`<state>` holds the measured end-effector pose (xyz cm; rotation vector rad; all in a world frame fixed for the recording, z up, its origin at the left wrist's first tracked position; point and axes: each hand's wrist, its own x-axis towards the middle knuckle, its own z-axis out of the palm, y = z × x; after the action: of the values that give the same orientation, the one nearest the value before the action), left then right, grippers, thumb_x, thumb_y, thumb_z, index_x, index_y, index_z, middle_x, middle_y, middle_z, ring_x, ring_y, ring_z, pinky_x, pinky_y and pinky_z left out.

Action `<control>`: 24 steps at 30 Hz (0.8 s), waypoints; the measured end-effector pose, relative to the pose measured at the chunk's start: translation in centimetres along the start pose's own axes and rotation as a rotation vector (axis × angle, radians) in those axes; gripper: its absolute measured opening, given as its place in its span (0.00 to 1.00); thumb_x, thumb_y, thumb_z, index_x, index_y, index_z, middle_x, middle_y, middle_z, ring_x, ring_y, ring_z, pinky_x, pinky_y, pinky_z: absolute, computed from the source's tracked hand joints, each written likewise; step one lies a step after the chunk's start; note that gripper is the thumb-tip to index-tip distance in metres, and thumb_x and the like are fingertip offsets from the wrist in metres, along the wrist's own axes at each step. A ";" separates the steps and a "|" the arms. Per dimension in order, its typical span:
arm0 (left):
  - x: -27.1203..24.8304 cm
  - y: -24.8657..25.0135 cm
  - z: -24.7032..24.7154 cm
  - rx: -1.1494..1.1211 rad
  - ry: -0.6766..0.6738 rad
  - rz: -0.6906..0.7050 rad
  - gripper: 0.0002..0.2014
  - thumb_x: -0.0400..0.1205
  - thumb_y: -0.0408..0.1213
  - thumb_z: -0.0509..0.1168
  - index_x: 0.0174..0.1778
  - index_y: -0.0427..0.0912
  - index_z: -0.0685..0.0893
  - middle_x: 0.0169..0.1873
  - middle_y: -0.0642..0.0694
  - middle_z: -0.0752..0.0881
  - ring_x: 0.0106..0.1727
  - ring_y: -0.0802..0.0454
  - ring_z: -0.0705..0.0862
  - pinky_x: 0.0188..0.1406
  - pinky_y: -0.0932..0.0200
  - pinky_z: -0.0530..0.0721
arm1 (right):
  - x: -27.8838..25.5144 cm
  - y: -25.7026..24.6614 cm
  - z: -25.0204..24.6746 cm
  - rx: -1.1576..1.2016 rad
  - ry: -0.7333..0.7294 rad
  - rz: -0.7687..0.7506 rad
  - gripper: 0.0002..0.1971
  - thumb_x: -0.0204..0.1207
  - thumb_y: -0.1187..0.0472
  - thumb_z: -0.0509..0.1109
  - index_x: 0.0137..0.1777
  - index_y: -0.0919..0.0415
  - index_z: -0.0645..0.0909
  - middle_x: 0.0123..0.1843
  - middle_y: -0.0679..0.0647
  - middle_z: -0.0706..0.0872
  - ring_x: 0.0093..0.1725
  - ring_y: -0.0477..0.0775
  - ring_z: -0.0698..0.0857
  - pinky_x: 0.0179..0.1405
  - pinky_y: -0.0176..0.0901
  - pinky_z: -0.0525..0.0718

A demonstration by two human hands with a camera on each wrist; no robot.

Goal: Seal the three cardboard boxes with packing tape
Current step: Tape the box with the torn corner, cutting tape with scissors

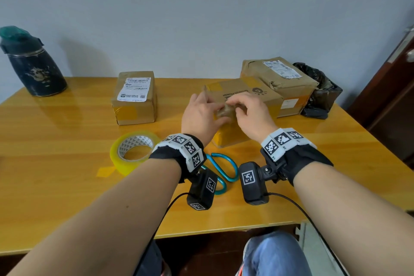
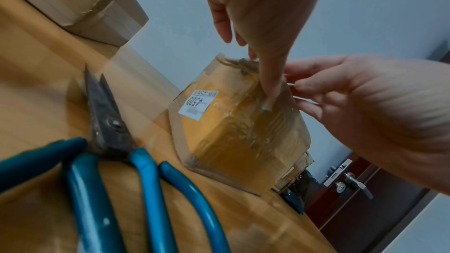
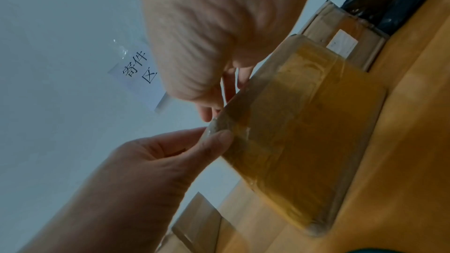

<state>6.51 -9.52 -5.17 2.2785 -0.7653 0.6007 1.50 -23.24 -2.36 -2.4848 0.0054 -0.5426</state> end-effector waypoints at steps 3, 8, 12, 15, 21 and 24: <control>0.0 0.0 0.3 0.102 -0.008 0.002 0.18 0.72 0.48 0.76 0.55 0.44 0.90 0.46 0.42 0.79 0.49 0.40 0.74 0.47 0.46 0.79 | 0.1 0.6 0.1 -0.041 -0.066 0.011 0.18 0.78 0.72 0.62 0.63 0.58 0.83 0.65 0.51 0.83 0.67 0.50 0.76 0.64 0.33 0.68; 0.1 -0.1 0.9 0.200 -0.151 -0.160 0.33 0.72 0.56 0.74 0.75 0.57 0.76 0.66 0.45 0.74 0.65 0.41 0.69 0.64 0.50 0.74 | 0.3 1.1 0.1 -0.054 -0.093 0.010 0.18 0.78 0.68 0.65 0.66 0.56 0.81 0.64 0.50 0.81 0.67 0.49 0.75 0.65 0.36 0.69; 0.1 -0.1 1.1 0.247 -0.273 -0.249 0.43 0.71 0.57 0.75 0.81 0.61 0.63 0.76 0.43 0.64 0.76 0.40 0.61 0.70 0.46 0.70 | 0.5 0.9 0.1 -0.088 -0.134 0.003 0.21 0.77 0.64 0.67 0.69 0.50 0.78 0.61 0.49 0.79 0.64 0.49 0.72 0.61 0.37 0.66; 0.3 0.1 0.9 0.158 -0.373 -0.322 0.50 0.67 0.62 0.76 0.83 0.60 0.57 0.80 0.42 0.56 0.80 0.38 0.53 0.76 0.40 0.64 | 0.8 0.7 -0.3 -0.120 -0.185 0.000 0.21 0.78 0.60 0.68 0.71 0.46 0.77 0.61 0.48 0.77 0.64 0.49 0.70 0.61 0.39 0.63; 0.4 -0.7 0.7 0.009 -0.277 -0.296 0.32 0.76 0.61 0.67 0.77 0.66 0.69 0.81 0.46 0.60 0.81 0.41 0.53 0.77 0.38 0.61 | 1.0 0.8 -0.3 -0.081 -0.177 -0.005 0.16 0.80 0.60 0.68 0.65 0.48 0.82 0.62 0.48 0.78 0.67 0.49 0.68 0.64 0.38 0.59; 0.2 -0.6 1.1 0.056 -0.301 -0.337 0.35 0.76 0.60 0.69 0.79 0.67 0.64 0.82 0.44 0.58 0.82 0.40 0.52 0.77 0.37 0.62 | 1.1 1.1 0.0 -0.112 -0.149 -0.026 0.16 0.80 0.62 0.68 0.65 0.48 0.83 0.62 0.48 0.78 0.66 0.50 0.70 0.64 0.39 0.60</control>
<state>7.29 -9.99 -6.01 2.5069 -0.4852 0.1262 2.61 -24.26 -2.51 -2.6326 -0.0568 -0.3758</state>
